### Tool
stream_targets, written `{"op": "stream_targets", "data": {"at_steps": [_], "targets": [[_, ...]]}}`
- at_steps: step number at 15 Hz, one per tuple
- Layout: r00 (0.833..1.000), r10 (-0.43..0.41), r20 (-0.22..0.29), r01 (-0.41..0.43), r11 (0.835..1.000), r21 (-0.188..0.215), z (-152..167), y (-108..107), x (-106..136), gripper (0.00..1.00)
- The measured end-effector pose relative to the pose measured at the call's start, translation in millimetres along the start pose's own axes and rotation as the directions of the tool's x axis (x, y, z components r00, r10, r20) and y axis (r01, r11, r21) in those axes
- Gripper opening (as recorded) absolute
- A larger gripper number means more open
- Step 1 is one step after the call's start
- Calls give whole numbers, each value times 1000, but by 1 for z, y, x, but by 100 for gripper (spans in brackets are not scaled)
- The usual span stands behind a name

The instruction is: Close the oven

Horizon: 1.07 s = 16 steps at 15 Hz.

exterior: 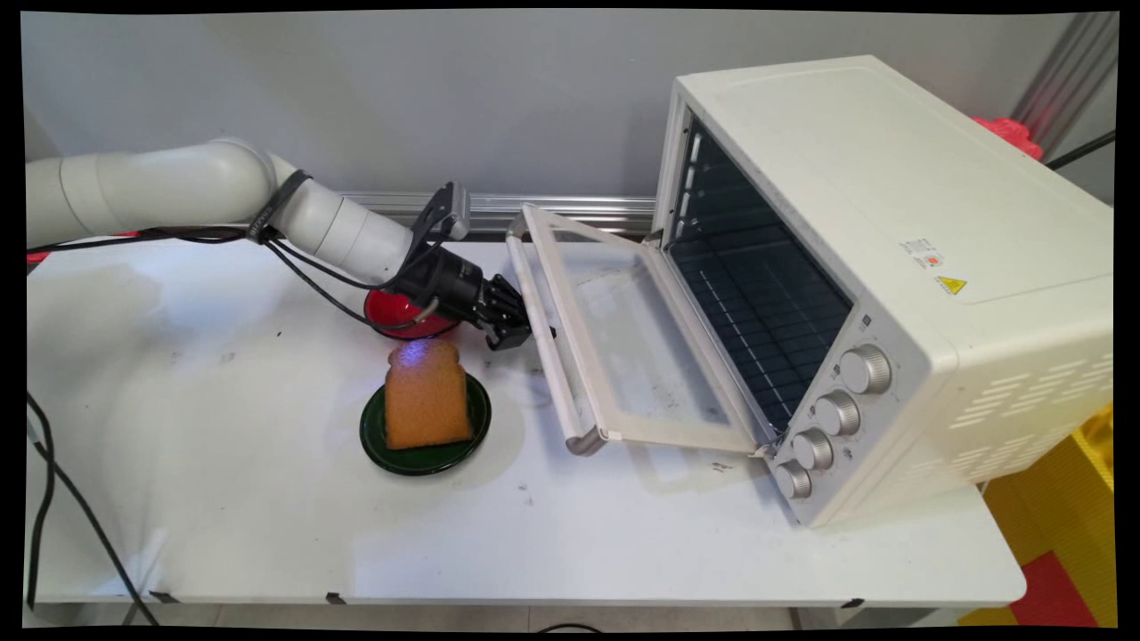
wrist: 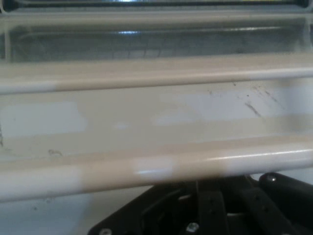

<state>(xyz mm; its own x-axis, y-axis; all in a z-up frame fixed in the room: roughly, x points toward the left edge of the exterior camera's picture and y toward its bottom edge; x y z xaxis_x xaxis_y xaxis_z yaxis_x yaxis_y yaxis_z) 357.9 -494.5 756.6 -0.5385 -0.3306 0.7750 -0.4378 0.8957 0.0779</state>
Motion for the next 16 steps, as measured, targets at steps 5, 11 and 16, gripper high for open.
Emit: {"op": "stream_targets", "data": {"at_steps": [5, 11, 16], "targets": [[1000, 3, -23, -3, 1000, 4, -3, -1, 11, 0], [999, 12, -43, -11, 1000, 7, -11, -5, 28, 0], [998, 20, -59, -20, 1000, 4, -15, -7, 44, 0]]}}
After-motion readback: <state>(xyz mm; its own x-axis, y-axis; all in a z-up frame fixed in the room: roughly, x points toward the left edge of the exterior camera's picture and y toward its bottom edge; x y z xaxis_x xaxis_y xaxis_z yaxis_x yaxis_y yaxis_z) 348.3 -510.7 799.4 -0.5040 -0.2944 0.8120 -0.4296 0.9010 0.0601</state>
